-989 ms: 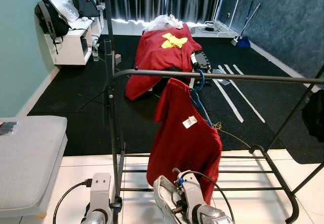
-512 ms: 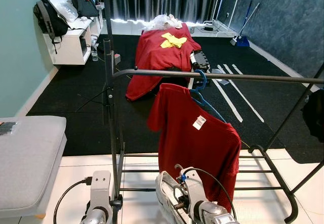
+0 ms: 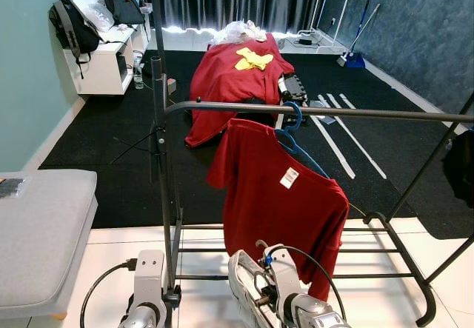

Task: Hang hanger

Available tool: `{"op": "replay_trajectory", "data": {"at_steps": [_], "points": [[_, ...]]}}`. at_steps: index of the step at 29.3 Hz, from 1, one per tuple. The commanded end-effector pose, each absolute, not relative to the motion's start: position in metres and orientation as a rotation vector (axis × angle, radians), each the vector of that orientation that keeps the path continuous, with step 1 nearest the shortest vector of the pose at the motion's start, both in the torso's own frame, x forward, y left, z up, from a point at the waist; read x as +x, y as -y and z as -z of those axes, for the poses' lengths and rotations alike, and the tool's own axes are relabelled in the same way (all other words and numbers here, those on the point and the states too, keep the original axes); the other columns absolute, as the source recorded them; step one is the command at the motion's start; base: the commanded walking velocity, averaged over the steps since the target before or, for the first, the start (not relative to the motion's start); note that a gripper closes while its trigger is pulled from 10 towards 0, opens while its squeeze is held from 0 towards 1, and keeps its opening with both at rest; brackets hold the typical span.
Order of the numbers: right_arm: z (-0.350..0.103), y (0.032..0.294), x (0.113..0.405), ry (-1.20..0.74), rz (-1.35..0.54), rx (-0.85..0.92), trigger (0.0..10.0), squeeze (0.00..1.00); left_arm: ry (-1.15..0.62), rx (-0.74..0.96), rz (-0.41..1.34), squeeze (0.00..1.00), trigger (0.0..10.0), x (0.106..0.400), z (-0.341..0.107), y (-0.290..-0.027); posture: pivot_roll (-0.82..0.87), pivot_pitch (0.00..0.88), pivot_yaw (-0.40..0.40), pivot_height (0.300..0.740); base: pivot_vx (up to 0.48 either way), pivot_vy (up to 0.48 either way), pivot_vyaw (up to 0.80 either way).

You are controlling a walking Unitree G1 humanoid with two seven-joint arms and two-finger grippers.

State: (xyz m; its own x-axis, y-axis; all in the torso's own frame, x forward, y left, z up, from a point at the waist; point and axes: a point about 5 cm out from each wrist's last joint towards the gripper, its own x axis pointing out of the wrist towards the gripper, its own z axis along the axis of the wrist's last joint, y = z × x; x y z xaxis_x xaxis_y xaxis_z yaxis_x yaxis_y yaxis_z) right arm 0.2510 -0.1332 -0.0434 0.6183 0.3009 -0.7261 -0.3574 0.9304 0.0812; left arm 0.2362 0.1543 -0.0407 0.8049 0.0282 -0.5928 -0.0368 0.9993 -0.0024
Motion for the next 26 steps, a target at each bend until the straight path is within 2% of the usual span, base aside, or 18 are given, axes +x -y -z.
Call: {"op": "replay_trajectory", "data": {"at_steps": [1, 26], "points": [[0.0431, 0.1356, 0.2512, -0.815, -0.371, -0.063, 10.0, 0.00, -0.648, -0.003, -0.014, 0.00, 10.0, 0.2351, 0.0425, -0.1492, 0.10, 0.012, -0.081, 0.740, 0.000, 0.000, 0.00], [0.0434, 0.1332, 0.2512, -0.817, -0.362, -0.052, 10.0, 0.00, -0.666, 0.013, -0.003, 0.00, 10.0, 0.2347, 0.0442, -0.1505, 0.12, 0.015, -0.077, 0.740, 0.000, 0.000, 0.00]]}}
